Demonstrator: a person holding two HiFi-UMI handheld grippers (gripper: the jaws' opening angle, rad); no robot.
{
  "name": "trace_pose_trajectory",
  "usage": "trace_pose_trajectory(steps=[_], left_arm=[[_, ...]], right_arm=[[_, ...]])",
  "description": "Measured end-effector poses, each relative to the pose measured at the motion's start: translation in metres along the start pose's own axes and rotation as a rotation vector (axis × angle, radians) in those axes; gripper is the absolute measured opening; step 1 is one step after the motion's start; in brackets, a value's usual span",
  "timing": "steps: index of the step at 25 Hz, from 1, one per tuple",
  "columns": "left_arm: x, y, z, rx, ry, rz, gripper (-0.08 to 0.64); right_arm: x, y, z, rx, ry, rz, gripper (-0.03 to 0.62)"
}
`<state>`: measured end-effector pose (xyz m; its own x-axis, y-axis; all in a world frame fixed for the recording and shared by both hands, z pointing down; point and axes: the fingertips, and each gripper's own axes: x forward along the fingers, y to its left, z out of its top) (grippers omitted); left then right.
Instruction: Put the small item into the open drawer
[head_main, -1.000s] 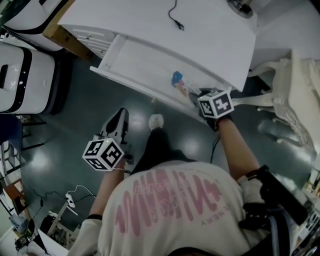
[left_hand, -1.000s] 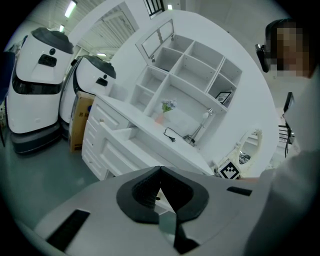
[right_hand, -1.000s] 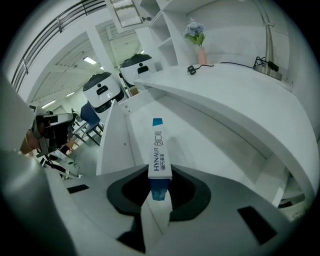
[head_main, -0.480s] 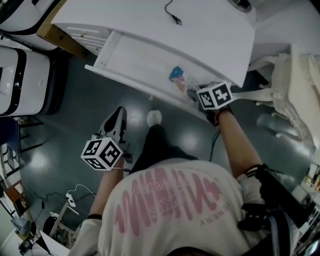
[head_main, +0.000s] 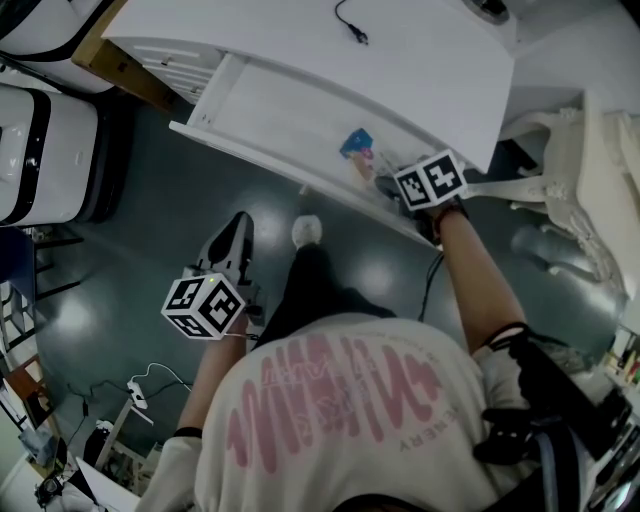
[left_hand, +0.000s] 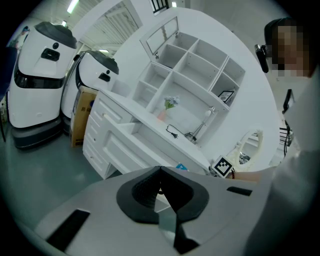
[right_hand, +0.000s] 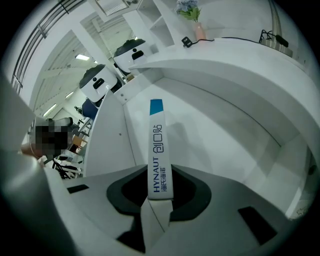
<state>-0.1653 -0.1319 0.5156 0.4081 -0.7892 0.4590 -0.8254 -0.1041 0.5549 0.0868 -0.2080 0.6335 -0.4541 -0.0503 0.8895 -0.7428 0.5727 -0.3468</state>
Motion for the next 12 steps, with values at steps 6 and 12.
trace_pose_trajectory(steps=[6,12], left_arm=[[0.0015,0.0,0.0026,0.001,0.0,-0.004,0.029],[0.0029,-0.0037,0.0029,0.001,0.005,-0.014,0.029]], right_arm=[[0.0009,-0.0018,-0.0031,-0.069,0.062,-0.028,0.098],[0.0002,-0.0051,-0.0015,-0.112,0.084,-0.049,0.1]])
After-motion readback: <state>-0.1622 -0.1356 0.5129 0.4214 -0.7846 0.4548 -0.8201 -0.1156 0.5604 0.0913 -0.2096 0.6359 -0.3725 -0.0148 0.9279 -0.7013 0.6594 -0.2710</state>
